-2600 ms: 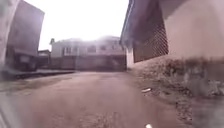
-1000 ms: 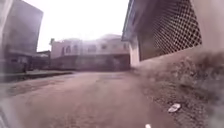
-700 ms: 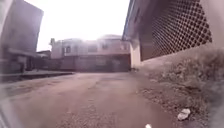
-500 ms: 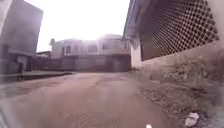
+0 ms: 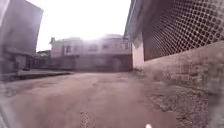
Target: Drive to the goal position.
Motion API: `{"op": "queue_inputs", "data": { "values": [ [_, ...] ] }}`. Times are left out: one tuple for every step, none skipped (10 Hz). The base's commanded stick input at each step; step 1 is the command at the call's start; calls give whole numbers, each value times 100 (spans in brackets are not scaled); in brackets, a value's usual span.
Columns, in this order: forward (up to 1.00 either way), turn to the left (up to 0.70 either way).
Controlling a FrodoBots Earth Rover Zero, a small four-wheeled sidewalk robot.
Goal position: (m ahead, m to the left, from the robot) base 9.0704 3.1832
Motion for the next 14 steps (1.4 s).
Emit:
{"op": "queue_inputs", "data": {
  "values": [
    [70, 1],
    [70, 1],
    [70, 1],
    [70, 1],
    [70, 1],
    [70, 1],
    [70, 1],
    [70, 1],
    [70, 1],
    [70, 1],
    [70, 1],
    [70, 1],
    [70, 1],
    [70, 1]
  ]
}}
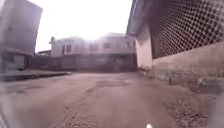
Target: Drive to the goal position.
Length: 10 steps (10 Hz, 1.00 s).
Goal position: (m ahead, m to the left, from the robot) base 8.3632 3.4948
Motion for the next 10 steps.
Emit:
{"op": "queue_inputs", "data": {
  "values": [
    [70, 1],
    [70, 1],
    [70, 1],
    [70, 1],
    [70, 1],
    [70, 1],
    [70, 1],
    [70, 1],
    [70, 1],
    [70, 1]
  ]
}}
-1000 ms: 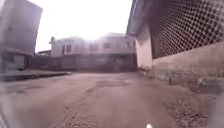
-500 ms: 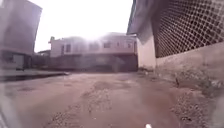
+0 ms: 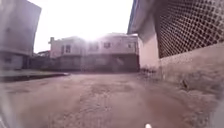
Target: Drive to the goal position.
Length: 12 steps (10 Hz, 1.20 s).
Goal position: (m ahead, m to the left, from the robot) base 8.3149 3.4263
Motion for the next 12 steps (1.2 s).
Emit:
{"op": "queue_inputs", "data": {
  "values": [
    [70, 1],
    [70, 1],
    [70, 1],
    [70, 1],
    [70, 1],
    [70, 1],
    [70, 1],
    [70, 1],
    [70, 1],
    [70, 1],
    [70, 1],
    [70, 1]
  ]
}}
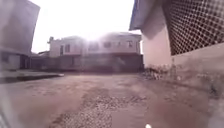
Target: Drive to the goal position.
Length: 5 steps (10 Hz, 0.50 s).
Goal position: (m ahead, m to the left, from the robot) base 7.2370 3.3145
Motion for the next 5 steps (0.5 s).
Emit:
{"op": "queue_inputs", "data": {
  "values": [
    [70, 1],
    [70, 1],
    [70, 1],
    [70, 1],
    [70, 1]
  ]
}}
